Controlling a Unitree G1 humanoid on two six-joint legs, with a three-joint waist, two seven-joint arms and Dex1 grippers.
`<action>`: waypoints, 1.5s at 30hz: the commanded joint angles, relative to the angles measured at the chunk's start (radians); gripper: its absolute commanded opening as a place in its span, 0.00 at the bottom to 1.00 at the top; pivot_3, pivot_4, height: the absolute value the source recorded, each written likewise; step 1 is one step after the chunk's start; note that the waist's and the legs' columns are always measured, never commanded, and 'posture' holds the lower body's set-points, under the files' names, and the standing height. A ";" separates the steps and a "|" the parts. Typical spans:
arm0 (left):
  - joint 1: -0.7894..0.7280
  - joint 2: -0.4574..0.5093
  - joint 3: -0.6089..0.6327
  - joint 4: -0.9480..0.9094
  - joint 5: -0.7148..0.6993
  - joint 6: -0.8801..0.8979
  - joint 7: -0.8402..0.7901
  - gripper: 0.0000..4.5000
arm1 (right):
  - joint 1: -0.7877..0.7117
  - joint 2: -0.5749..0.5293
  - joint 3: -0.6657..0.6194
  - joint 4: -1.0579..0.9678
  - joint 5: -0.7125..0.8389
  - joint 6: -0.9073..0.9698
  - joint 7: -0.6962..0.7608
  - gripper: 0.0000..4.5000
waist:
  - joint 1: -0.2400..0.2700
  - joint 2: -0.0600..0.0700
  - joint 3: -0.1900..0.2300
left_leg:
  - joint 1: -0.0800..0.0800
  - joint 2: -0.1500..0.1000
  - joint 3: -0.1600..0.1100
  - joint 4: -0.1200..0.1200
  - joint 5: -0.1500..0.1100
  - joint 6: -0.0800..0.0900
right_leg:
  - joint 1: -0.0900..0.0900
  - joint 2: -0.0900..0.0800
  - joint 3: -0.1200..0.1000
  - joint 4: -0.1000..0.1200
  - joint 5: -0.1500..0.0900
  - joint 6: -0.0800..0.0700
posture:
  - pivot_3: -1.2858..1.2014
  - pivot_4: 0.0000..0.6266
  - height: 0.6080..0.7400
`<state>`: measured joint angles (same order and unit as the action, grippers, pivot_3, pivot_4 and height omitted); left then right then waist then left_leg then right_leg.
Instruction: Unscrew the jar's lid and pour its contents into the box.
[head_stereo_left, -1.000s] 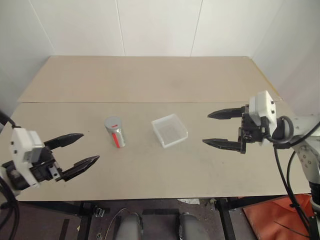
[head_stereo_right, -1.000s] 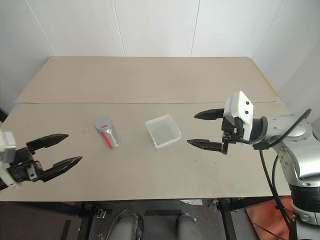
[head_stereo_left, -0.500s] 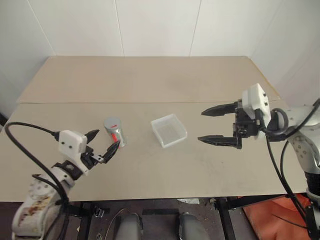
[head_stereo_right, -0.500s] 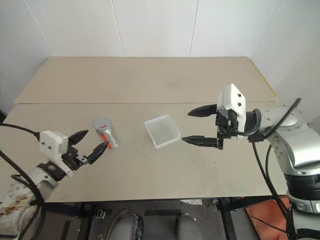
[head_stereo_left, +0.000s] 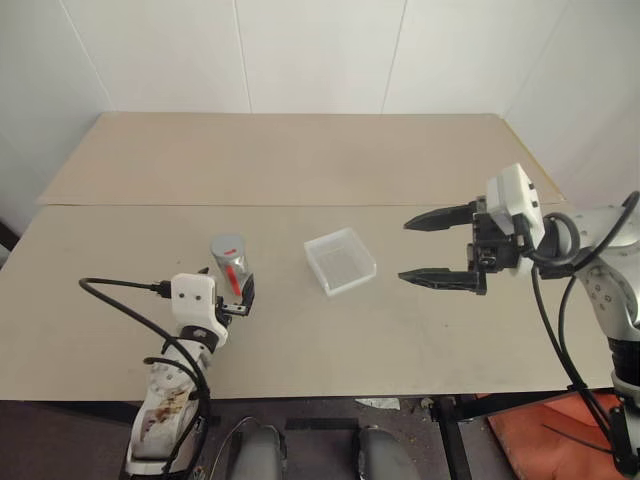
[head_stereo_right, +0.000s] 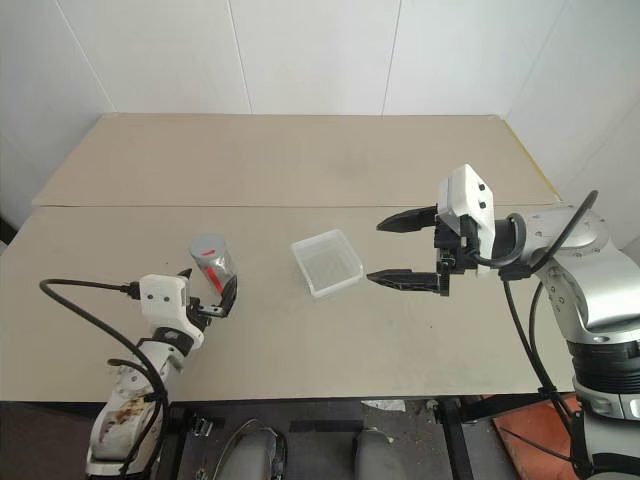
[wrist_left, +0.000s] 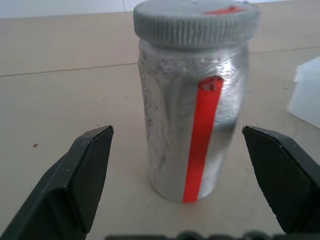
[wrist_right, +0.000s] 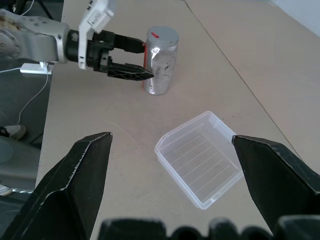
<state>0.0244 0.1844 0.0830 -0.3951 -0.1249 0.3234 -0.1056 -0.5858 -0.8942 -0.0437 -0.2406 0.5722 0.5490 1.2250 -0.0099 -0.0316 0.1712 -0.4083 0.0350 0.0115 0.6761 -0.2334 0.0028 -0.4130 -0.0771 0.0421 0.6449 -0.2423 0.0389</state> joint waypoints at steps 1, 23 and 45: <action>-0.031 -0.013 -0.006 0.016 0.033 -0.059 0.024 1.00 | -0.007 -0.014 -0.036 -0.030 0.009 -0.026 0.004 1.00 | -0.001 0.000 0.000 | 0.000 0.000 0.000 0.000 0.000 0.000 | 0.000 0.000 0.000 0.000 0.000 0.000 | 0.52 0.24 1.00; -0.187 -0.169 -0.086 0.226 0.202 -0.173 0.212 1.00 | 0.000 -0.035 -0.044 -0.036 -0.002 -0.062 0.009 1.00 | 0.004 0.000 0.000 | 0.001 -0.001 -0.001 0.000 0.000 0.000 | 0.003 0.000 -0.001 -0.001 0.000 0.000 | 0.52 0.24 1.00; -0.343 0.184 0.069 0.044 -0.263 0.135 -0.338 0.43 | -0.100 0.178 0.032 -0.122 0.014 0.029 -0.218 1.00 | -0.006 0.000 0.000 | 0.003 -0.001 -0.002 0.000 0.000 0.000 | 0.003 0.000 -0.001 0.000 0.000 0.000 | 0.52 0.24 1.00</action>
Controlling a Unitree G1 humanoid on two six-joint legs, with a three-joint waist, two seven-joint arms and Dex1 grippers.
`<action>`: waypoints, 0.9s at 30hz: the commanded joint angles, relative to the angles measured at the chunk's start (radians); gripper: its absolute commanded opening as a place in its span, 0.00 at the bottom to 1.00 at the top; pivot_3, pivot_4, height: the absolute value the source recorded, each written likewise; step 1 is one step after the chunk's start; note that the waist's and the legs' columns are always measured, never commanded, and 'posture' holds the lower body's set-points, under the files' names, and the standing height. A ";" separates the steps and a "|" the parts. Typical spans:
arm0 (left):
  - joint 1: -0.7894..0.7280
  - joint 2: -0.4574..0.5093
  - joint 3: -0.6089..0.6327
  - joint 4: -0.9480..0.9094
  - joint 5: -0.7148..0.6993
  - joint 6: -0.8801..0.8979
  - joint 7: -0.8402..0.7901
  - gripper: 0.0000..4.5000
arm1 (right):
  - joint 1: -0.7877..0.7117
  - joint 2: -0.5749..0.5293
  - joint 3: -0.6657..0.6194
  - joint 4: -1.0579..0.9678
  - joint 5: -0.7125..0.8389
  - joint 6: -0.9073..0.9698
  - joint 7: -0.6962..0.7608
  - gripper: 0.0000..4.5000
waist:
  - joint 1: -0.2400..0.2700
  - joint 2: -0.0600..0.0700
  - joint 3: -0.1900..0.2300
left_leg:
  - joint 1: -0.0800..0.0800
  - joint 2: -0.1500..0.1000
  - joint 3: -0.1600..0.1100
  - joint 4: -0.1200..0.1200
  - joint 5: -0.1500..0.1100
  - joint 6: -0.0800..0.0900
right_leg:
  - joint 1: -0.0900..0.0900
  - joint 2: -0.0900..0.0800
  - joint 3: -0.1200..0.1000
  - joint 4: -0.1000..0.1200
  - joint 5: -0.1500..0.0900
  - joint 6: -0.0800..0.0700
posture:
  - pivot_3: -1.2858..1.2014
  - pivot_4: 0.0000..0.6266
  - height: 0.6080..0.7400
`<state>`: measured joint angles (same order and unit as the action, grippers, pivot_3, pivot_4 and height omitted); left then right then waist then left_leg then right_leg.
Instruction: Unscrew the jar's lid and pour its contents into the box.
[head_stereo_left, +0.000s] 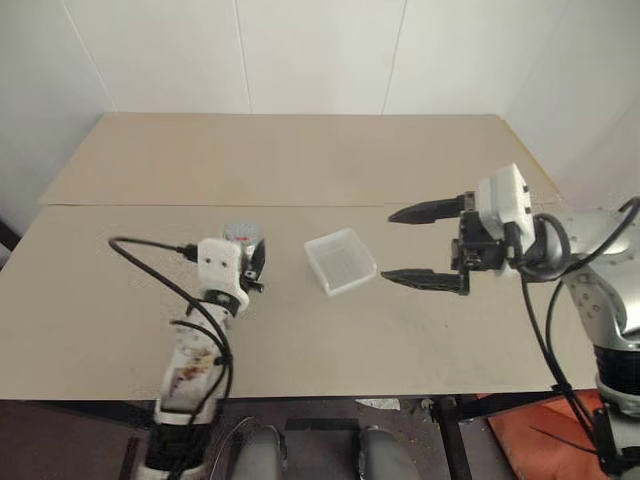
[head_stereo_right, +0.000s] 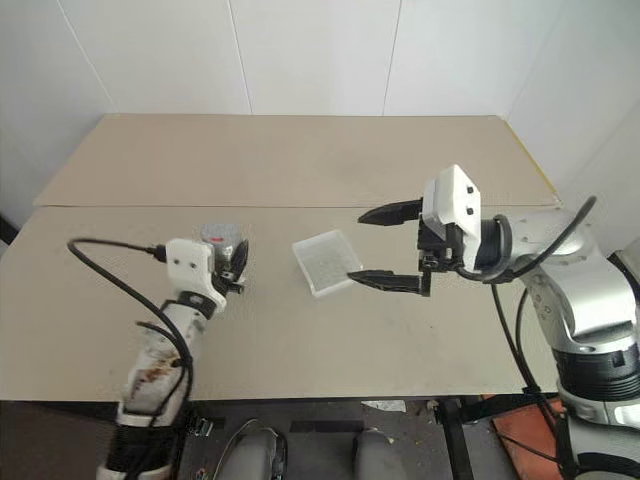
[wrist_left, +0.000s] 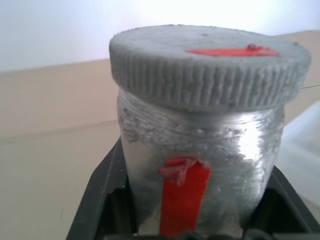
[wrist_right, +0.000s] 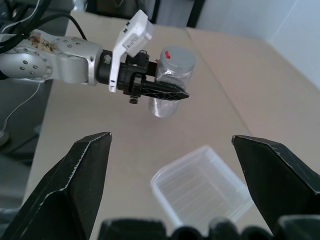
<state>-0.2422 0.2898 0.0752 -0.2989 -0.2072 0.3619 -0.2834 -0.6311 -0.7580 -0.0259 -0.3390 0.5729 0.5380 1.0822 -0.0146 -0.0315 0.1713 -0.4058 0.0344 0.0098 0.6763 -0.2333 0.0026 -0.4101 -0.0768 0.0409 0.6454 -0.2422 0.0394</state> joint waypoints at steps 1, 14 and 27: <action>-0.099 0.113 0.095 -0.039 -0.228 0.106 -0.219 0.43 | -0.071 0.064 0.026 -0.021 0.013 0.053 -0.094 1.00 | -0.003 0.000 0.000 | 0.000 0.000 0.000 0.000 0.000 0.000 | 0.000 0.000 0.000 0.000 0.000 0.000 | 0.52 0.24 1.00; -0.385 0.381 -0.020 0.373 -0.346 -0.021 -0.992 0.43 | -0.306 0.397 0.195 0.050 -0.038 0.245 -0.385 1.00 | 0.004 0.001 0.000 | -0.009 0.000 0.001 0.000 0.000 0.000 | -0.010 0.000 0.000 0.001 0.000 0.000 | 0.52 0.24 1.00; -0.473 0.284 -0.044 0.487 -0.325 -0.101 -1.056 0.43 | -0.347 0.462 0.231 0.094 -0.080 0.300 -0.441 1.00 | -0.008 0.001 0.000 | -0.012 0.001 0.000 0.000 0.000 0.000 | -0.013 0.001 0.000 0.002 0.000 0.000 | 0.52 0.24 1.00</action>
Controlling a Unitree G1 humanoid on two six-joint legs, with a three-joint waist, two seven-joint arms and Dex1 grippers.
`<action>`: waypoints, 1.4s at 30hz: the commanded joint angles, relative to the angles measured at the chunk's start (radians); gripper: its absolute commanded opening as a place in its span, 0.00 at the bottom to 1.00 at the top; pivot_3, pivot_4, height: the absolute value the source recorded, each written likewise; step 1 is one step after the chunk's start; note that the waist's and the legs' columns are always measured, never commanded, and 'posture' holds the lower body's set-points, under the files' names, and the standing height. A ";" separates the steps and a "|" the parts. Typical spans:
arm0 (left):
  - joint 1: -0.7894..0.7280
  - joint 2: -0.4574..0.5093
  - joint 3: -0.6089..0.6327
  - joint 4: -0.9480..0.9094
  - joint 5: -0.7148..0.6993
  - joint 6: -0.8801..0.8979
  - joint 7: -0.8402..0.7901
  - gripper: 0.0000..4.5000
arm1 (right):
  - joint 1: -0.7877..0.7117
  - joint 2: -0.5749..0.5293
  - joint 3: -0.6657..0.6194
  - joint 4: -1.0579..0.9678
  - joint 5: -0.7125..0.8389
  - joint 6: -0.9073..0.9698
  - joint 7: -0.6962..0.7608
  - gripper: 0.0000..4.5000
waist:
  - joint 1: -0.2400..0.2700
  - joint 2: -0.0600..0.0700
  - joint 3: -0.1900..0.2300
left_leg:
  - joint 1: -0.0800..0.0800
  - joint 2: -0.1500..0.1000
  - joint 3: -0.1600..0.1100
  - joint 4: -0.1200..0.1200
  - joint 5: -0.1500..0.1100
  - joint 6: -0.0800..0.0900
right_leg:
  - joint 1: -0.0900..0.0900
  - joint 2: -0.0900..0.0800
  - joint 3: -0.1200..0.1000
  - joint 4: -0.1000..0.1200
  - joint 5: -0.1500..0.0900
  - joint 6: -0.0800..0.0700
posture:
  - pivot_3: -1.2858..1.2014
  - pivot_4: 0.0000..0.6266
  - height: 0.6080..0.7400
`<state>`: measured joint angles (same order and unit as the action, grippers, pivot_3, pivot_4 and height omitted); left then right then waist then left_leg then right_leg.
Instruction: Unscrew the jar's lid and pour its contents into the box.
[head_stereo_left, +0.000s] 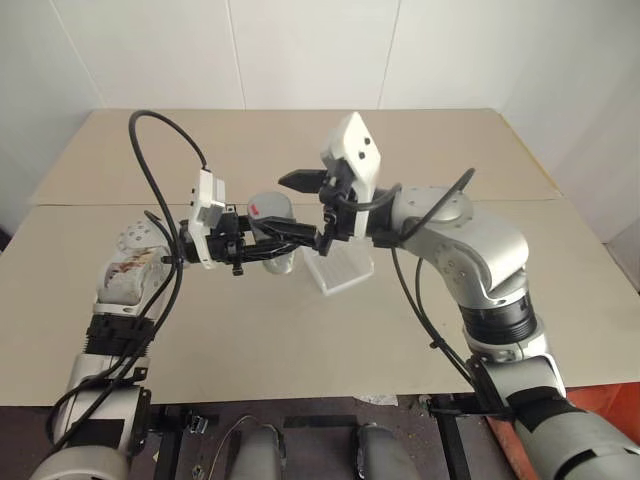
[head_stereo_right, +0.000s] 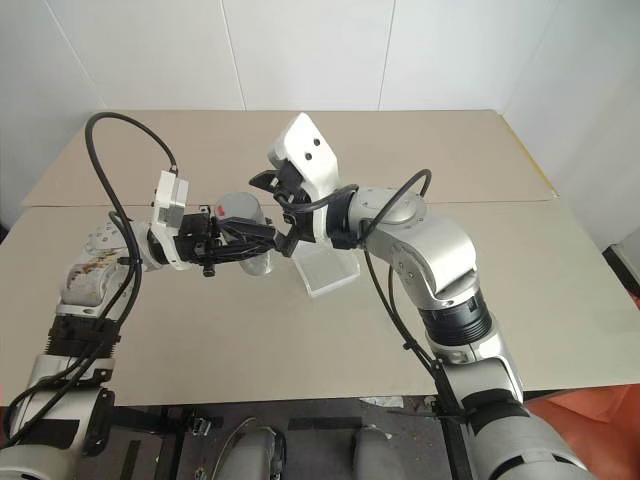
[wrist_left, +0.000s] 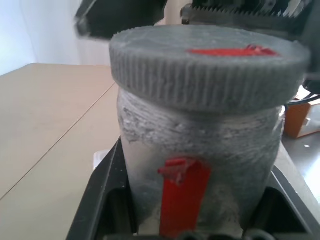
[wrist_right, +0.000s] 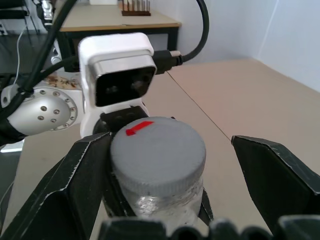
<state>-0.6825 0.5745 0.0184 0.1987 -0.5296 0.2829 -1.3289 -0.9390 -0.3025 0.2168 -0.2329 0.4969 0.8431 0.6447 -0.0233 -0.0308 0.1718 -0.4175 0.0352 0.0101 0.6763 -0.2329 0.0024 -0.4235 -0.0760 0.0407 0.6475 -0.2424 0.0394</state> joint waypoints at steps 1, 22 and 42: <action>-0.033 -0.001 0.012 -0.009 -0.001 -0.023 -0.012 0.43 | -0.040 0.010 -0.013 -0.007 -0.005 -0.007 -0.001 1.00 | 0.001 0.000 0.000 | 0.000 0.000 0.000 0.000 0.000 0.000 | 0.000 0.000 0.000 0.000 0.000 0.000 | 0.52 0.24 1.00; -0.106 0.046 -0.049 -0.054 -0.161 0.105 -0.282 0.43 | -0.107 -0.026 -0.025 0.316 0.151 -0.336 0.803 0.61 | 0.006 0.000 0.000 | 0.000 0.000 0.000 0.001 0.000 0.000 | 0.002 0.000 -0.001 -0.001 0.000 0.000 | 0.52 0.24 1.00; -0.058 0.119 -0.048 -0.035 -0.117 0.052 -0.240 0.43 | -0.176 -0.083 -0.039 0.510 0.093 -0.535 0.769 0.99 | -0.008 0.001 0.001 | 0.001 0.001 -0.001 0.000 0.000 0.000 | 0.001 0.000 -0.001 0.001 0.000 0.000 | 0.52 0.24 1.00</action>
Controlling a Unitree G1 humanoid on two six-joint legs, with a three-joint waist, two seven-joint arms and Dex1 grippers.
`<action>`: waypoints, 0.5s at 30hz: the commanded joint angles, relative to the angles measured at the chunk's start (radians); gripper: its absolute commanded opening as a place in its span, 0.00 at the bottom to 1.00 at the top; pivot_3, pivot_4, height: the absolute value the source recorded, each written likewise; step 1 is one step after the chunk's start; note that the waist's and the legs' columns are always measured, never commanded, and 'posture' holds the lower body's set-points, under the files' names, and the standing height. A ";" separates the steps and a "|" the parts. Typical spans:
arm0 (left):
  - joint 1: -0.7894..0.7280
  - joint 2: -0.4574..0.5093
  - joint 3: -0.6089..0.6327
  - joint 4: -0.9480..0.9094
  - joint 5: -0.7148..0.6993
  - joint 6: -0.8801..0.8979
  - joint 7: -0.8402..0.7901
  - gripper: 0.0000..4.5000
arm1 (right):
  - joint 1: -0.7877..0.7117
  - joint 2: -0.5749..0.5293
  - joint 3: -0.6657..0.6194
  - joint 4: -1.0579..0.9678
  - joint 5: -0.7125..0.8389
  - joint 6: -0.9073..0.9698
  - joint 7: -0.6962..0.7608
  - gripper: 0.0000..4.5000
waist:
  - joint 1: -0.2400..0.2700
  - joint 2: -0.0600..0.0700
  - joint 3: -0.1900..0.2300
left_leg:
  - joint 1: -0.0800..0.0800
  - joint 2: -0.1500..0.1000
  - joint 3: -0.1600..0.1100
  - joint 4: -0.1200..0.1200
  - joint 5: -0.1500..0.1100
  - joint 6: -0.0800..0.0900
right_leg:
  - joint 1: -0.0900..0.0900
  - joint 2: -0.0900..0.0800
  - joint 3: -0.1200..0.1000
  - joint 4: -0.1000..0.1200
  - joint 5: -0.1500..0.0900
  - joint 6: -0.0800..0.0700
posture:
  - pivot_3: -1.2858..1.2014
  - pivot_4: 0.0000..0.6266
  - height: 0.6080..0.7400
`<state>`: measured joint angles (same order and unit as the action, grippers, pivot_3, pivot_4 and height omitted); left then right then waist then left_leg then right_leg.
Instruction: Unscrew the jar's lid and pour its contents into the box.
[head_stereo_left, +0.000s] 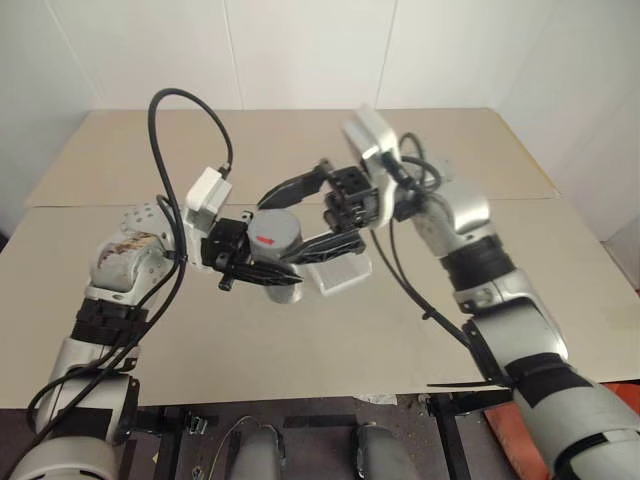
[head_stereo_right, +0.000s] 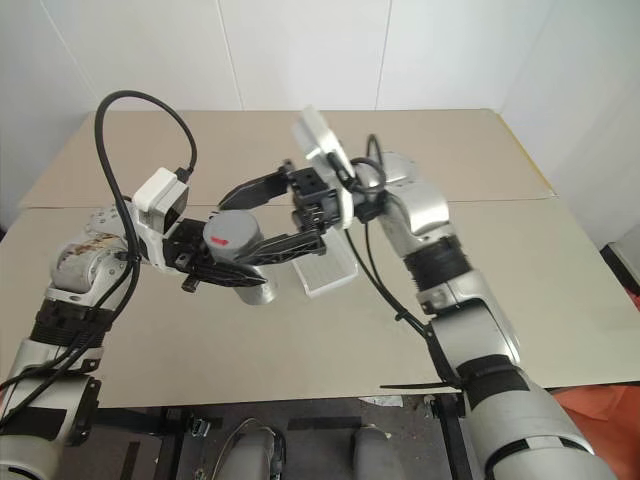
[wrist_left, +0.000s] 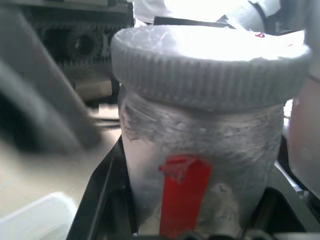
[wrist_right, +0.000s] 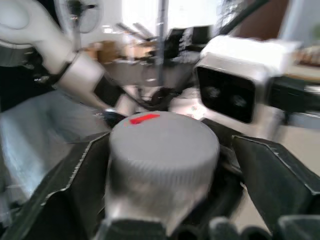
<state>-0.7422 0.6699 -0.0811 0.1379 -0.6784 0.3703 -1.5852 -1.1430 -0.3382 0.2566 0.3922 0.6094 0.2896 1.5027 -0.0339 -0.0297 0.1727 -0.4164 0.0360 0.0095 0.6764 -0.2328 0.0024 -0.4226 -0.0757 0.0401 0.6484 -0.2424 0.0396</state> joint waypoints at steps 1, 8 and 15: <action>0.006 0.027 0.059 0.034 0.041 -0.043 0.019 0.43 | 0.045 -0.060 -0.087 -0.145 -0.032 0.029 -0.116 0.99 | 0.004 0.000 0.000 | 0.000 0.000 0.000 0.000 0.000 0.000 | 0.000 0.000 0.000 0.000 0.000 0.000 | 0.52 0.24 1.00; 0.028 -0.005 0.084 0.084 0.124 -0.089 0.123 0.43 | 0.206 -0.125 -0.121 -0.498 -0.063 0.231 -0.410 0.99 | 0.011 0.000 0.000 | 0.000 0.000 0.001 0.000 0.000 0.000 | -0.001 0.000 0.001 0.000 0.000 0.000 | 0.52 0.24 1.00; 0.045 -0.065 0.090 0.075 0.125 -0.093 0.155 0.43 | 0.218 -0.035 -0.076 -0.629 -0.103 0.359 -0.635 0.99 | 0.014 0.000 0.000 | 0.000 0.000 0.000 0.000 0.000 0.000 | -0.001 0.000 0.001 0.000 0.000 0.000 | 0.52 0.24 1.00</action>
<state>-0.6976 0.6103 -0.0173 0.2342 -0.5478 0.2971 -1.4389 -0.9075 -0.3804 0.1876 -0.1977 0.5150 0.6250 0.9151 -0.0202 -0.0297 0.1727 -0.4169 0.0358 0.0099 0.6769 -0.2329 0.0024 -0.4231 -0.0758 0.0405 0.6482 -0.2424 0.0396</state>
